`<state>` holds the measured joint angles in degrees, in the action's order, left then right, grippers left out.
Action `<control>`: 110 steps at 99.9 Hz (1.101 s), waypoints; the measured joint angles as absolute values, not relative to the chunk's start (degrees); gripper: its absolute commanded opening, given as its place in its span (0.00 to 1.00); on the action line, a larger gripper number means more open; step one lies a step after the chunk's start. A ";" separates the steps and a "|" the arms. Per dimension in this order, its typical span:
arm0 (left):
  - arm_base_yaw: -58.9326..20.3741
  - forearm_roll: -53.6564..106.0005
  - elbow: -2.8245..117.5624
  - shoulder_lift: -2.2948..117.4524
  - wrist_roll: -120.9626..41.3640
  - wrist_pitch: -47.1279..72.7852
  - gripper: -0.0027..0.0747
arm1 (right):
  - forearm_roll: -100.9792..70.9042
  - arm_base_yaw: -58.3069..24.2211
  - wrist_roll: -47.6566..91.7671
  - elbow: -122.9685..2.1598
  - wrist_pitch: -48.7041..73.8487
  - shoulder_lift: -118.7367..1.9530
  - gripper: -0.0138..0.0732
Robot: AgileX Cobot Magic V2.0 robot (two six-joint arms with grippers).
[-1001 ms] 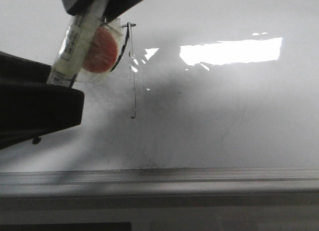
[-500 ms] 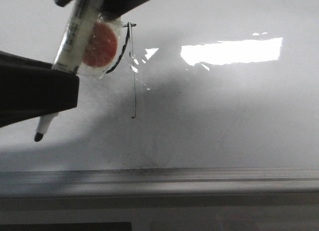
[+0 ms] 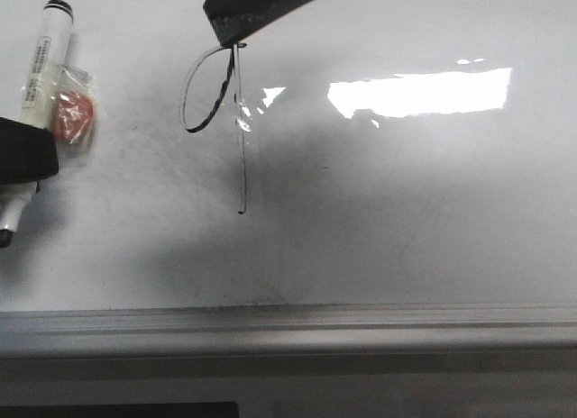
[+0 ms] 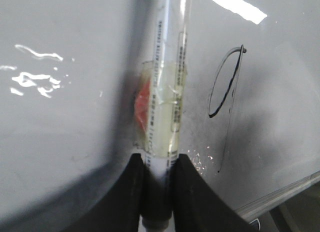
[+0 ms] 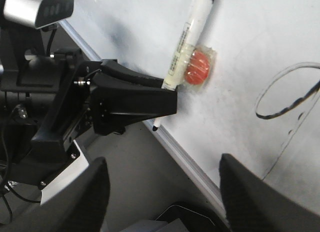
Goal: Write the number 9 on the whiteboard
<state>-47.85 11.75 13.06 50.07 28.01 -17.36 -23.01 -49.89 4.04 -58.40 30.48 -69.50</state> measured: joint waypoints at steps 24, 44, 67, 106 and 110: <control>-47.85 12.01 13.06 53.10 28.01 -18.96 0.01 | -23.01 -49.89 4.04 -58.40 30.28 -69.50 0.64; -47.85 12.01 13.06 53.34 28.01 -19.17 0.14 | -22.91 -49.89 4.04 -58.40 30.28 -69.50 0.64; -47.85 12.04 13.06 53.69 28.11 -20.83 0.51 | -20.92 -49.89 4.04 -58.40 30.28 -69.02 0.52; -47.85 9.81 12.94 43.85 28.11 -19.38 0.40 | -13.85 -49.89 4.04 -49.40 24.43 -55.42 0.08; -47.85 8.23 12.64 41.92 28.11 -19.14 0.28 | -12.78 -49.89 4.04 -46.92 22.47 -52.86 0.08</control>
